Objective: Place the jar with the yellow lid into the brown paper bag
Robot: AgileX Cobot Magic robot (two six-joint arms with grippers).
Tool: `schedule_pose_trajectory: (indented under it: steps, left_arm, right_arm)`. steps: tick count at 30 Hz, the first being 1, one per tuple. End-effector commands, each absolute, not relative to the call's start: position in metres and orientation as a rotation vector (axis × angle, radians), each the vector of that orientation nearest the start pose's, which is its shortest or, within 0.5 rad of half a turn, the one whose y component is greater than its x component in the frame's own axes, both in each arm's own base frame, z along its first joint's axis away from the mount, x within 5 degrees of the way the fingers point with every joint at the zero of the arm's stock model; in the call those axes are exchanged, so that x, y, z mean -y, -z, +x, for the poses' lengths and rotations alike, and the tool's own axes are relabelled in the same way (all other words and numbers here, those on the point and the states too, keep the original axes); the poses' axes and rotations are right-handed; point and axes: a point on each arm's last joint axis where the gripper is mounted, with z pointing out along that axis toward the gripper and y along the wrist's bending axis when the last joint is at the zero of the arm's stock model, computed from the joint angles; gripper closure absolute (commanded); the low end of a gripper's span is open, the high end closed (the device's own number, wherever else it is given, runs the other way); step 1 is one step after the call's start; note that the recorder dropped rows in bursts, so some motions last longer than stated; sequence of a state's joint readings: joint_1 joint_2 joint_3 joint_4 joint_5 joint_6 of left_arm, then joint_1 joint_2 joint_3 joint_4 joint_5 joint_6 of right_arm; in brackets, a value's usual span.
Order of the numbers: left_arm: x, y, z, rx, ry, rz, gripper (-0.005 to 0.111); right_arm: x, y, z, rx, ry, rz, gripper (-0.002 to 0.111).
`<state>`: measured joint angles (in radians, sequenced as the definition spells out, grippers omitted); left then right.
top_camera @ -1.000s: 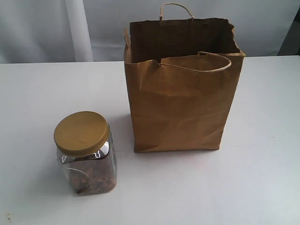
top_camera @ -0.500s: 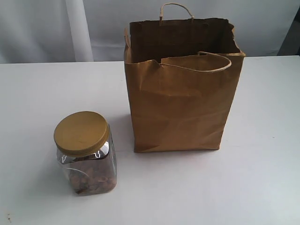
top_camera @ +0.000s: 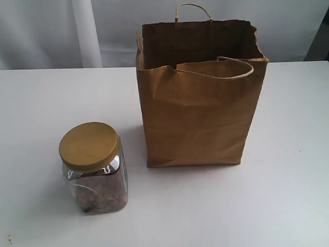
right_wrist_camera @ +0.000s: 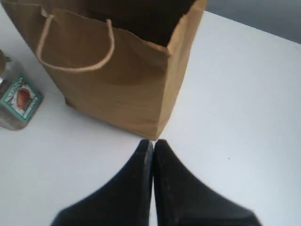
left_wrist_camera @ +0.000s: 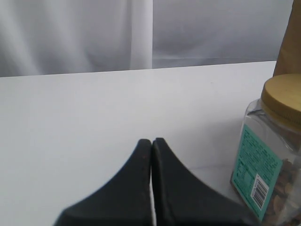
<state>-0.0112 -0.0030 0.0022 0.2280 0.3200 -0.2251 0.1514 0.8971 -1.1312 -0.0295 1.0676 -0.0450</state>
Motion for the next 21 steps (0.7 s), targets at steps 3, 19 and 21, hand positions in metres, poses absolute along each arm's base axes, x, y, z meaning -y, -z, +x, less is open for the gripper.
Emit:
schedule_pose_trajectory:
  steps: [3,19,21]
  left_arm:
    - [-0.005,-0.186,0.054,-1.786,-0.038,-0.048,0.106]
    - [-0.005,-0.186,0.054,-1.786,-0.038,-0.048,0.106]
    - [-0.005,-0.186,0.054,-1.786,-0.038,-0.048,0.106]
  right_arm:
    - [-0.052,-0.438,0.171,-2.323,-0.131,-0.351,0.108]
    - [-0.265,-0.399,0.26,-2.484,-0.223,-0.571,0.108]
    - [-0.281,-0.391,0.271,-2.507,-0.266,-0.571,0.108]
